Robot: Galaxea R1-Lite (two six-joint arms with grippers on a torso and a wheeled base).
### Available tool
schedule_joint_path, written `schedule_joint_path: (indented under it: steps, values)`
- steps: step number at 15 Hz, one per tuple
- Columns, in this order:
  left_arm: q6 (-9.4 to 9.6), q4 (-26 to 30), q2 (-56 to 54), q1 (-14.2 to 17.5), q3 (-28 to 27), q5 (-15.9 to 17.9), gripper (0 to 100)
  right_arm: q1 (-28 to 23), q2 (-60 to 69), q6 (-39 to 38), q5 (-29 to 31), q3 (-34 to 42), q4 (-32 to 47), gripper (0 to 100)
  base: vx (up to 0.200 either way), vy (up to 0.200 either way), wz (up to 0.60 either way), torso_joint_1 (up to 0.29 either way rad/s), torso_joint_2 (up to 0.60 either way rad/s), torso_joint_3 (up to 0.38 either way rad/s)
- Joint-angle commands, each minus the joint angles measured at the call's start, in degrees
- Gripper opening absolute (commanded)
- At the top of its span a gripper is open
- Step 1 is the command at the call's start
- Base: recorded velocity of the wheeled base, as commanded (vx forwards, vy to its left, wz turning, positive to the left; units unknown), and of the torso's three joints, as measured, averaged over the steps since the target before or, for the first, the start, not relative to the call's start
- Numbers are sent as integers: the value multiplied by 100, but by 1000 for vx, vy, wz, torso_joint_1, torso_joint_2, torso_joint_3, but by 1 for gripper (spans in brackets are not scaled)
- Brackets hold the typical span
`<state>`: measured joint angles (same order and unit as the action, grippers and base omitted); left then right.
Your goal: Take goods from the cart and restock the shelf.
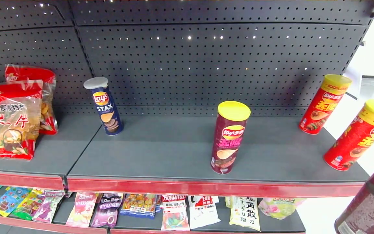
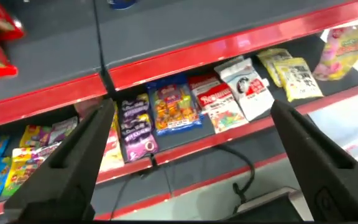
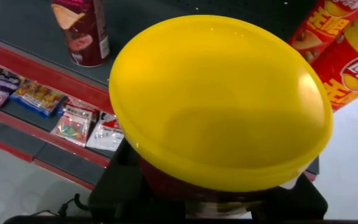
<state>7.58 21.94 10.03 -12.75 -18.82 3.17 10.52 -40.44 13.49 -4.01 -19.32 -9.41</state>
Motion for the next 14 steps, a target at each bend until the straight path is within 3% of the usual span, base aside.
schedule_joint_path:
  steps: [1,3,5,6,7,9,10,11,14]
  values:
    - [-29,21,-406,106,212,-396,100,11,-325,-84,-91,-212,-17,0,0,0,0,0,0,0]
    - [-178,21,-406,133,256,-792,100,205,-720,-163,-109,-379,-245,0,0,0,0,0,0,0]
    - [-459,-23,-406,133,388,-756,100,337,-1335,-233,-109,-406,-992,0,0,0,0,0,0,0]
    - [-741,-94,-414,133,581,-695,100,337,-1599,-242,-126,-406,-1247,0,0,0,0,0,0,0]
    - [-908,-489,-414,133,845,-669,100,328,-1792,-286,-153,-406,-1370,0,0,0,0,0,0,0]
    - [-829,-1535,-406,133,1434,-695,100,328,-1933,-348,-153,-467,-1467,0,0,0,0,0,0,0]
    - [-732,-1579,-300,247,1443,-836,100,328,-1968,-348,-188,-520,-1467,0,0,0,0,0,0,0]
    - [-732,-1579,-177,484,1434,-967,100,319,-1968,-356,-205,-529,-1476,0,0,0,0,0,0,0]
    - [-706,-1579,-230,1372,1460,-950,100,310,-1924,-348,-205,-476,-1467,0,0,0,0,0,0,0]
